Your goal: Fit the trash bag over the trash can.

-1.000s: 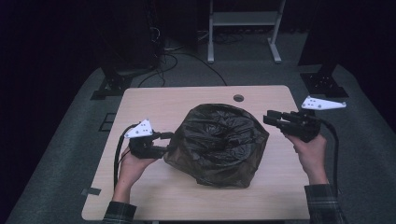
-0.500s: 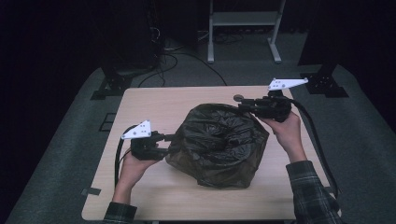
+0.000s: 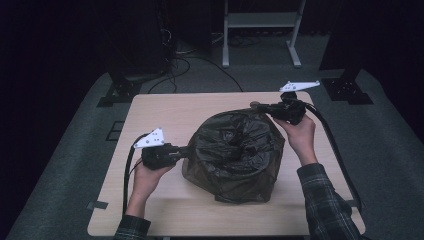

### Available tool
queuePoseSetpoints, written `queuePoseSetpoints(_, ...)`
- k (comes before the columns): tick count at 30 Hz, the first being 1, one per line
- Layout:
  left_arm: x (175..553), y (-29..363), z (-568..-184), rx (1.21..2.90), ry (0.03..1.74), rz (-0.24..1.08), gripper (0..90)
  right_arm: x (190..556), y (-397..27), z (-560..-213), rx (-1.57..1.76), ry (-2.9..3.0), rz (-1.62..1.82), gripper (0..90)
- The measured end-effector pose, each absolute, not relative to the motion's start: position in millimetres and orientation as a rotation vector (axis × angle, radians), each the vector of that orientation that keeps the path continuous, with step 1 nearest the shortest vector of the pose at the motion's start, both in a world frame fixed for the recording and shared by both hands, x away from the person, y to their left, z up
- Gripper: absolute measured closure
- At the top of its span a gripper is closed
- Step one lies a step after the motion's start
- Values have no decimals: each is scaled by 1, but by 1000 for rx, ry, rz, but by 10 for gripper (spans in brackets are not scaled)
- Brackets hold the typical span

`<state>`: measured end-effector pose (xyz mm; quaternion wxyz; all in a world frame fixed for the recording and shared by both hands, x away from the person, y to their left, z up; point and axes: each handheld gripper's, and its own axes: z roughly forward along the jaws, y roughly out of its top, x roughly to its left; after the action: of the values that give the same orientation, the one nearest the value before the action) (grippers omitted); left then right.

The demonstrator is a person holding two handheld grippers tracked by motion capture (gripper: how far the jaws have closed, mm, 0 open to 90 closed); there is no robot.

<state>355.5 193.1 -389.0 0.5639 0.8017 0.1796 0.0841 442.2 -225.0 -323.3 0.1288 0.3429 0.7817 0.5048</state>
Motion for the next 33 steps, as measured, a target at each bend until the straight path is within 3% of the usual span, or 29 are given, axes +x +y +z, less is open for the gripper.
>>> queuePoseSetpoints(2, 355, 192, -390, 1884, 418, 194, 816, 444, -227, -326, 1021, 2264, 1459, 900)
queuePoseSetpoints(4, 355, 193, -390, 1871, 406, 175, 755, 444, -229, -326, 1020, 2249, 1466, 871)
queuePoseSetpoints(5, 355, 193, -390, 1864, 401, 165, 703, 443, -230, -326, 1013, 2239, 1481, 746)
queuePoseSetpoints(7, 354, 194, -388, 1844, 385, 162, 620, 441, -232, -322, 1023, 2233, 1507, 623)
queuePoseSetpoints(17, 350, 190, -387, 1833, 313, 67, 263, 412, -243, -296, 879, 2244, 1563, 270)
queuePoseSetpoints(26, 348, 181, -387, 1824, 322, 62, 16, 387, -239, -283, 710, 2305, 1589, 130)
queuePoseSetpoints(33, 348, 178, -386, 1808, 342, 65, 0, 371, -222, -281, 526, 2418, 1534, 105)
